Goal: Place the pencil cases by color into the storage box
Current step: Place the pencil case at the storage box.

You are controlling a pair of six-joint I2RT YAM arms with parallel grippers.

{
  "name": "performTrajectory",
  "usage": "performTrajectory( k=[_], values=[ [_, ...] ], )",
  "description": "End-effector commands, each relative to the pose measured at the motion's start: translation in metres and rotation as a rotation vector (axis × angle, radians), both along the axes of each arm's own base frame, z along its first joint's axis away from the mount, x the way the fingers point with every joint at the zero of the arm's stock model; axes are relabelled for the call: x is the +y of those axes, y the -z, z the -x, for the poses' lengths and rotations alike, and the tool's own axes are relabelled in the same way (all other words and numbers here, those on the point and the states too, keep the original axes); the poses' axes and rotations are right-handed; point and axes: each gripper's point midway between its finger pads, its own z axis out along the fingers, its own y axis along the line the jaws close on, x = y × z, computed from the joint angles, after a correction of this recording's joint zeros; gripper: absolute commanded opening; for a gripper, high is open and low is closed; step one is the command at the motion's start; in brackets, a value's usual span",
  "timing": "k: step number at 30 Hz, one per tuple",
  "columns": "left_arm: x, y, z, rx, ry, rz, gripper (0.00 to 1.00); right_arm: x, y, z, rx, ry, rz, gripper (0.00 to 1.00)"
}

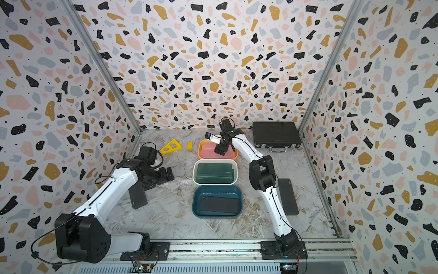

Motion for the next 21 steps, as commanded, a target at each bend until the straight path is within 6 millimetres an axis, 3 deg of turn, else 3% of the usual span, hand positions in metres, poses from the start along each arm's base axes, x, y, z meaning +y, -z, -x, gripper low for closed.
performTrajectory(
  k=[1, 5, 12, 21],
  values=[
    [0.008, -0.012, -0.011, -0.027, -0.027, -0.039, 1.00, -0.002, -0.078, 0.009, -0.089, 0.010, -0.061, 0.94],
    [0.024, -0.012, -0.019, -0.016, -0.071, -0.078, 1.00, -0.004, -0.095, 0.016, -0.093, 0.021, -0.083, 0.94],
    [0.070, -0.003, -0.022, 0.063, -0.216, -0.126, 1.00, -0.017, -0.125, 0.037, -0.092, 0.069, -0.126, 0.94],
    [0.133, 0.006, -0.013, 0.165, -0.396, -0.195, 1.00, -0.037, -0.143, 0.087, -0.049, 0.152, -0.252, 0.95]
  ],
)
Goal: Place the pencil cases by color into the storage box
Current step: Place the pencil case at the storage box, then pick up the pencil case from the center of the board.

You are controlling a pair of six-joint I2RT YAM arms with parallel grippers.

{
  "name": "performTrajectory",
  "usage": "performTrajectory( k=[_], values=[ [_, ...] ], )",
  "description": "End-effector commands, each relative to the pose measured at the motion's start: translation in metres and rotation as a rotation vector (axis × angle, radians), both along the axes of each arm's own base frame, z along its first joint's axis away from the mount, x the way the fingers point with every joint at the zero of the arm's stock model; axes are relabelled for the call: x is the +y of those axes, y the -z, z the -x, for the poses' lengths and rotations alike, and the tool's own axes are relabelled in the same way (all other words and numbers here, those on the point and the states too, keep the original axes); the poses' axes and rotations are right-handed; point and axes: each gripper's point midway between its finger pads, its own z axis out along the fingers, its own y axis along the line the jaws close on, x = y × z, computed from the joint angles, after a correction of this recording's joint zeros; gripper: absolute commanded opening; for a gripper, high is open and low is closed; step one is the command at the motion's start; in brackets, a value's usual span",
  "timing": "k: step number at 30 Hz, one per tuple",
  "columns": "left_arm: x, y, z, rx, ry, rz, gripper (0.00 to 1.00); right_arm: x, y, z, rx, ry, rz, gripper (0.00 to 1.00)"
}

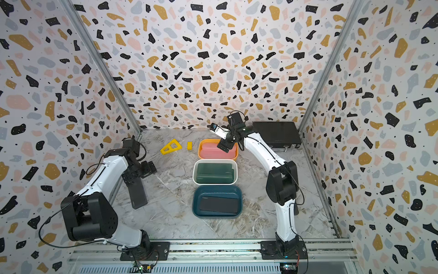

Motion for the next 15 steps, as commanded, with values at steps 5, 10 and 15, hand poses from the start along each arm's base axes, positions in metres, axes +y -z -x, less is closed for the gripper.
performTrajectory(
  k=[5, 10, 15],
  values=[
    [0.040, 0.000, 0.010, 0.054, -0.119, -0.047, 1.00, -0.012, -0.029, 0.041, 0.028, 0.093, -0.175, 0.97],
    [0.057, 0.006, 0.012, 0.072, -0.150, -0.048, 1.00, -0.024, -0.020, 0.065, 0.076, 0.141, -0.215, 0.99],
    [0.064, 0.018, 0.012, 0.107, -0.144, -0.047, 1.00, -0.036, -0.006, 0.079, 0.123, 0.199, -0.220, 1.00]
  ],
)
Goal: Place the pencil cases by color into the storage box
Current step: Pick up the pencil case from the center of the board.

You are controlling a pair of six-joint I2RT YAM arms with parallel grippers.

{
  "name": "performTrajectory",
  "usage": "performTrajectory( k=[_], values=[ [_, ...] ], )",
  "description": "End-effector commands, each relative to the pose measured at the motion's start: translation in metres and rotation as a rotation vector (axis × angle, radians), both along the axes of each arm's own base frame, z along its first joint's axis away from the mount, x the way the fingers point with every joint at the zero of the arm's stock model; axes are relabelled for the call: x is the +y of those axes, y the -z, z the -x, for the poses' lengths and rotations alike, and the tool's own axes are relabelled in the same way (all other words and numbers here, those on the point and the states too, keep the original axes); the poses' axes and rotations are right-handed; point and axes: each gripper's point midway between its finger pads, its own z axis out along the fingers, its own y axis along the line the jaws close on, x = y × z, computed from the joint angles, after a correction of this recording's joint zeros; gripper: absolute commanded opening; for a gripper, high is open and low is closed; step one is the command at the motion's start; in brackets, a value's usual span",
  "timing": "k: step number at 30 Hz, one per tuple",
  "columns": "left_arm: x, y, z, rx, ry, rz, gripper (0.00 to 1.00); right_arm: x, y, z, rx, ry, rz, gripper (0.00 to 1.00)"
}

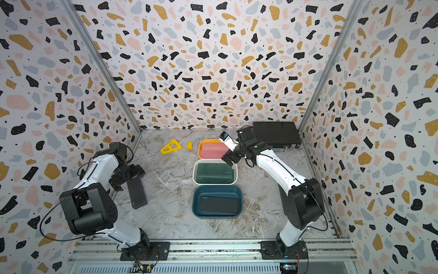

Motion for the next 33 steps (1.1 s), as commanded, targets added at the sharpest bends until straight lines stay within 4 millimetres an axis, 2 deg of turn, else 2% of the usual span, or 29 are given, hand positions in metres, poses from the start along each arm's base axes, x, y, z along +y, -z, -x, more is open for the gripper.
performTrajectory(
  k=[1, 15, 33],
  values=[
    [0.008, 0.000, -0.005, 0.012, 0.022, -0.014, 1.00, -0.003, -0.012, 0.007, 0.005, 0.054, -0.057, 0.99],
    [0.016, 0.036, -0.012, 0.063, 0.031, 0.051, 1.00, -0.018, 0.013, 0.020, 0.080, 0.151, -0.048, 1.00],
    [0.017, 0.070, -0.025, 0.109, 0.024, 0.133, 1.00, -0.023, 0.022, 0.027, 0.123, 0.201, -0.041, 0.99]
  ],
)
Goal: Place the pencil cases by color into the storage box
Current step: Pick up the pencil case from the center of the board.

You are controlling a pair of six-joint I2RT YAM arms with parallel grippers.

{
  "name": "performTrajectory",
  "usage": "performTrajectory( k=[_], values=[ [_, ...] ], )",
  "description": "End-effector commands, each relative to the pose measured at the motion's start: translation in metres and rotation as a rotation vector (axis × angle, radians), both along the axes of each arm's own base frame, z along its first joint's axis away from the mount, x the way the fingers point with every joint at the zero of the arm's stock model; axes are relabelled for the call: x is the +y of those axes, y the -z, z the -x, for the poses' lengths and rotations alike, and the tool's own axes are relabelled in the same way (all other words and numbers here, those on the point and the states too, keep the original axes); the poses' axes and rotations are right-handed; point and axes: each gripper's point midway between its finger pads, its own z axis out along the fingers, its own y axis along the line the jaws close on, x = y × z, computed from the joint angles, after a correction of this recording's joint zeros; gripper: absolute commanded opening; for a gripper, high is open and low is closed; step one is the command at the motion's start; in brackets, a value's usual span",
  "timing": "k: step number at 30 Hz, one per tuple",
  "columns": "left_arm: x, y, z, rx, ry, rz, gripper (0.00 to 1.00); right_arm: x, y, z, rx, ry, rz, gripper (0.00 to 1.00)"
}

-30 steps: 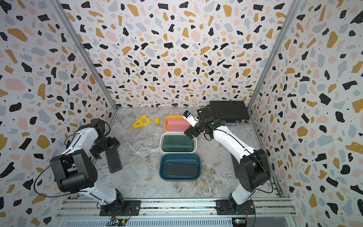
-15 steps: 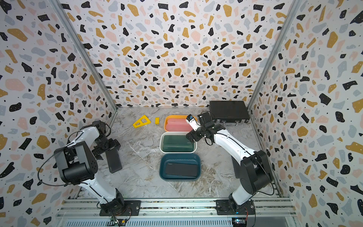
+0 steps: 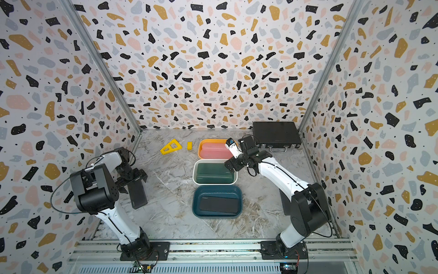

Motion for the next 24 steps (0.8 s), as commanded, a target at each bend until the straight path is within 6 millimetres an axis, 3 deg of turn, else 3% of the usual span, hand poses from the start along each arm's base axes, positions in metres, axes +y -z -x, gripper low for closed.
performTrajectory(
  k=[1, 13, 24],
  values=[
    [0.003, 0.001, -0.007, -0.012, 0.010, 0.018, 1.00, -0.002, -0.013, 0.007, -0.017, 0.015, -0.017, 1.00],
    [0.006, 0.013, -0.005, 0.007, 0.029, 0.049, 0.98, -0.006, -0.012, 0.010, -0.003, 0.042, -0.014, 0.99],
    [0.000, 0.020, -0.003, 0.018, 0.033, 0.083, 0.78, -0.014, -0.015, 0.014, -0.017, 0.063, 0.005, 0.99]
  ],
)
